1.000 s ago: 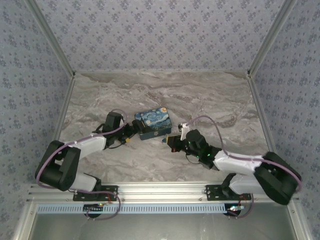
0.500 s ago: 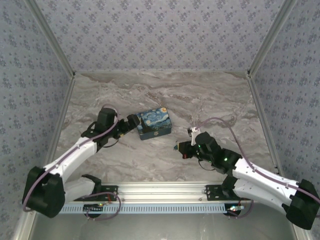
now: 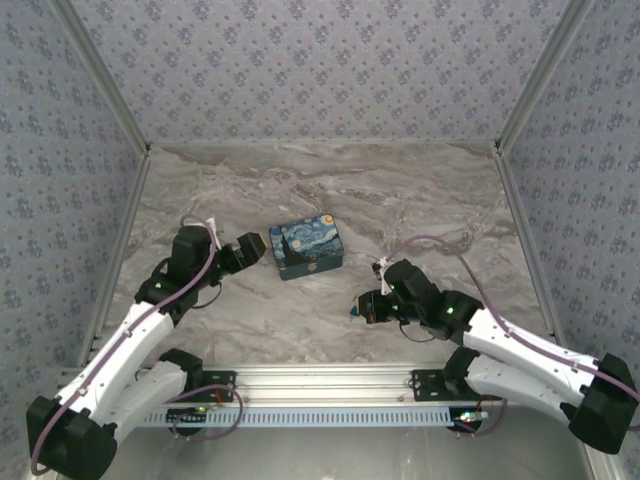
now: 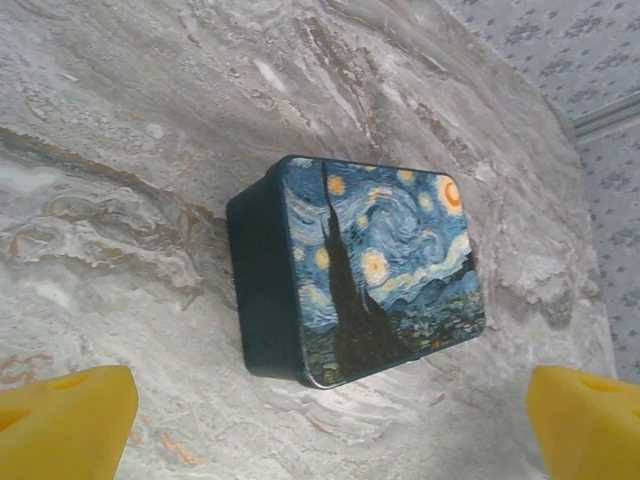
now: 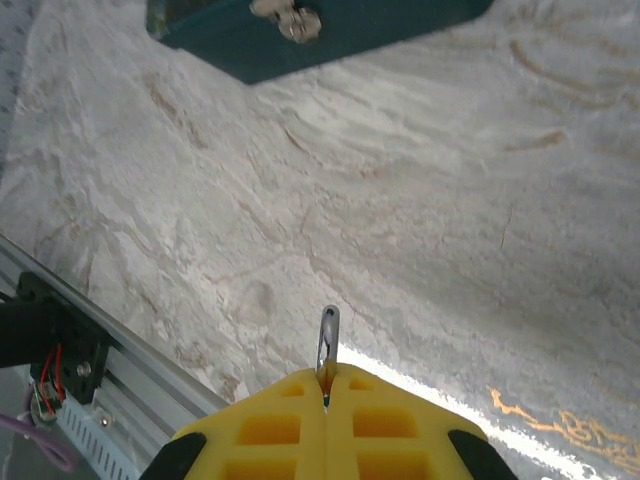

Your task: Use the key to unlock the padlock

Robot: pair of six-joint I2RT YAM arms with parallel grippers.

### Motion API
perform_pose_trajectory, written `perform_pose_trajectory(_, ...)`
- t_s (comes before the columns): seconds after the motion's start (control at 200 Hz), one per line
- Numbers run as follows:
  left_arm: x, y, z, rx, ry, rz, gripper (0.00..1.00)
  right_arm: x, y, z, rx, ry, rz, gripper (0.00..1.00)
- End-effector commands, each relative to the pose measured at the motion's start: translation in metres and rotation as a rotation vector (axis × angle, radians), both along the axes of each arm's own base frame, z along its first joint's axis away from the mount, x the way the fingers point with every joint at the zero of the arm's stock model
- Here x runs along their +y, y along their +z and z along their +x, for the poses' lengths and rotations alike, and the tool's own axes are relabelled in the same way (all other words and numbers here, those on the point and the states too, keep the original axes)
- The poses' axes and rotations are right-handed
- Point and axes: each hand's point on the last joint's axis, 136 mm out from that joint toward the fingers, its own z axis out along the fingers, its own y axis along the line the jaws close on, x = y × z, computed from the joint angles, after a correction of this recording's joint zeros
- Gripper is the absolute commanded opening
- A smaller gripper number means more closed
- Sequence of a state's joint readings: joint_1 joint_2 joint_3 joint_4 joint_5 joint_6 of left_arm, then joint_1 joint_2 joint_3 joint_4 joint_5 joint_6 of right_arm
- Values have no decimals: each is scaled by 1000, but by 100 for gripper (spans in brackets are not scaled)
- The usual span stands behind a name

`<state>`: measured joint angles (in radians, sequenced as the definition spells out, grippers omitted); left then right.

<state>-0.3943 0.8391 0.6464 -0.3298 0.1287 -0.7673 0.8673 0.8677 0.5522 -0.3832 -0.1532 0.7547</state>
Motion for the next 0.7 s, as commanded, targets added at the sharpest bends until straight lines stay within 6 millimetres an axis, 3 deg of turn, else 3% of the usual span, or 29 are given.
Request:
perform_pose_trajectory(0.0,6,8,1,-8,0,49,99,-2,-20,-10,115,-7,-5,6)
perform_pose_trajectory(0.42,0,3,-2,20,-26,20,100,-7,-60,-10,268,-11,28,7)
perform_pose_trajectory(0.695,2,2,-3,27,-16,22,99,4,-73,0,314,35,43,7)
